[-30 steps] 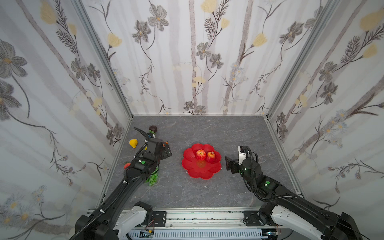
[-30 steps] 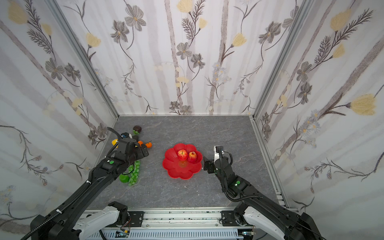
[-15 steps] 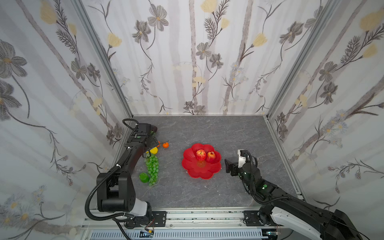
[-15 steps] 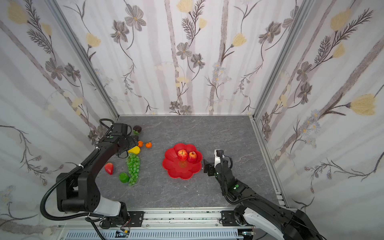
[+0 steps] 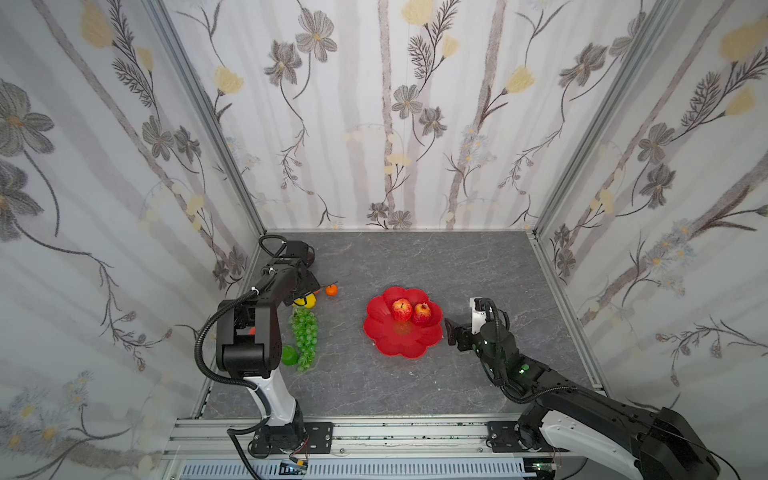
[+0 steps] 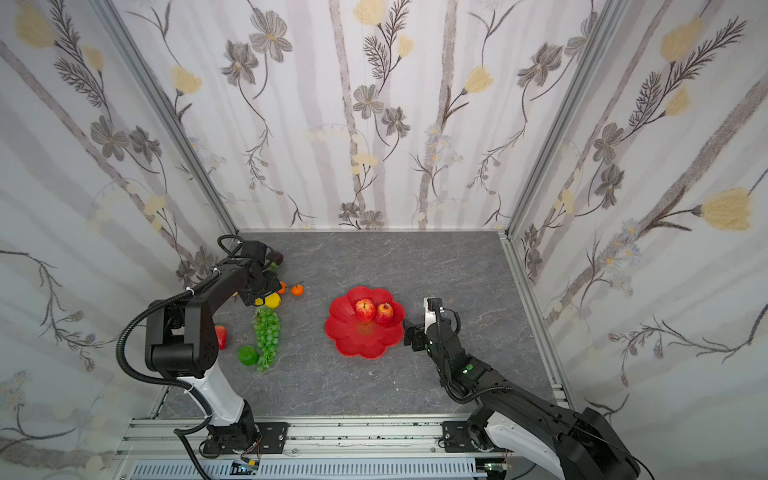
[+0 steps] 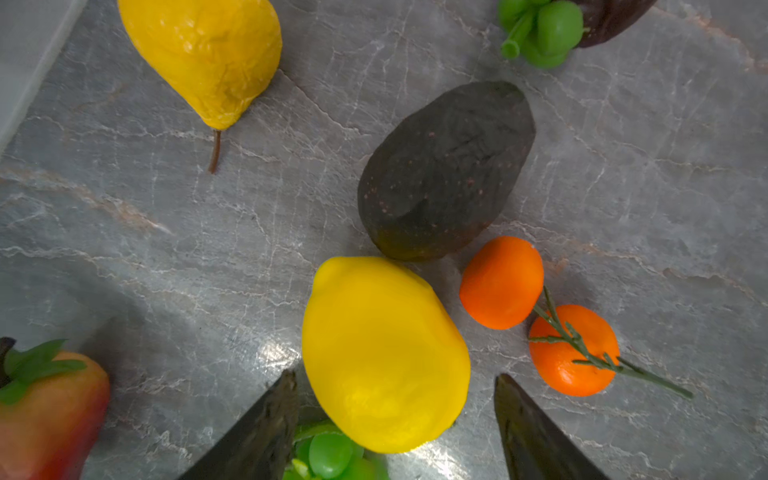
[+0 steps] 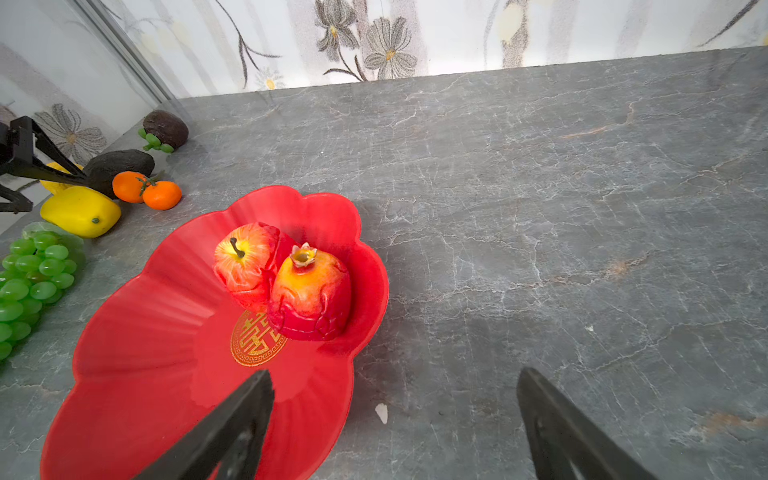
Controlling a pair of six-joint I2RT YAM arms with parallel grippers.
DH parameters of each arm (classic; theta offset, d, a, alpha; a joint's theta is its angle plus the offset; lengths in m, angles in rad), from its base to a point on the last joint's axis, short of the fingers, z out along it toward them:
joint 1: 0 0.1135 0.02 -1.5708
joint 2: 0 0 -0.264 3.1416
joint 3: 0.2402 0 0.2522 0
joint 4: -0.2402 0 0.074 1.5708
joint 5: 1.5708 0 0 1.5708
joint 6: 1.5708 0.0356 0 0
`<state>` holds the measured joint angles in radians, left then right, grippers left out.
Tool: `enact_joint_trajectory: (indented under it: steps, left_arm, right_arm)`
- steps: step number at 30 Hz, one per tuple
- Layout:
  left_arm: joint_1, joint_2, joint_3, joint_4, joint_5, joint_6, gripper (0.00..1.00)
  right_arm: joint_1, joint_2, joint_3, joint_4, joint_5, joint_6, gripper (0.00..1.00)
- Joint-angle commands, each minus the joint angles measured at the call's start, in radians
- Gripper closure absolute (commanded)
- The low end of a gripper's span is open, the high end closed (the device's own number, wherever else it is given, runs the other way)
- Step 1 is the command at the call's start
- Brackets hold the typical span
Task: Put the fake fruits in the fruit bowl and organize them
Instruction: 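Lower the left gripper over the yellow lemon and close on it, then lift the yellow lemon with left gripper and carry it toward the bowl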
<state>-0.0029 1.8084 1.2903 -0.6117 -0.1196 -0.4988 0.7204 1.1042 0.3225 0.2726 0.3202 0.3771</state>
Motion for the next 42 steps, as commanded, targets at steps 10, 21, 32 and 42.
enact_joint_trajectory:
  steps: [10, 21, 32, 42]
  left_arm:
    - [0.0, 0.072, 0.033, -0.013, 0.035, -0.006, 0.25]
    - [-0.023, 0.101, 0.04, -0.007, 0.072, -0.002, 0.22]
    - [-0.032, 0.084, 0.019, 0.013, 0.096, -0.006, 0.35]
    - [-0.052, -0.031, -0.062, 0.08, 0.184, -0.079, 0.42]
  right_arm:
    - [0.001, 0.02, 0.017, 0.04, -0.008, 0.005, 0.09]
    - [0.001, 0.035, 0.022, 0.039, -0.006, 0.005, 0.09]
    - [0.001, 0.041, 0.024, 0.041, -0.001, 0.006, 0.09]
    - [0.001, 0.038, 0.02, 0.048, 0.0, 0.012, 0.09]
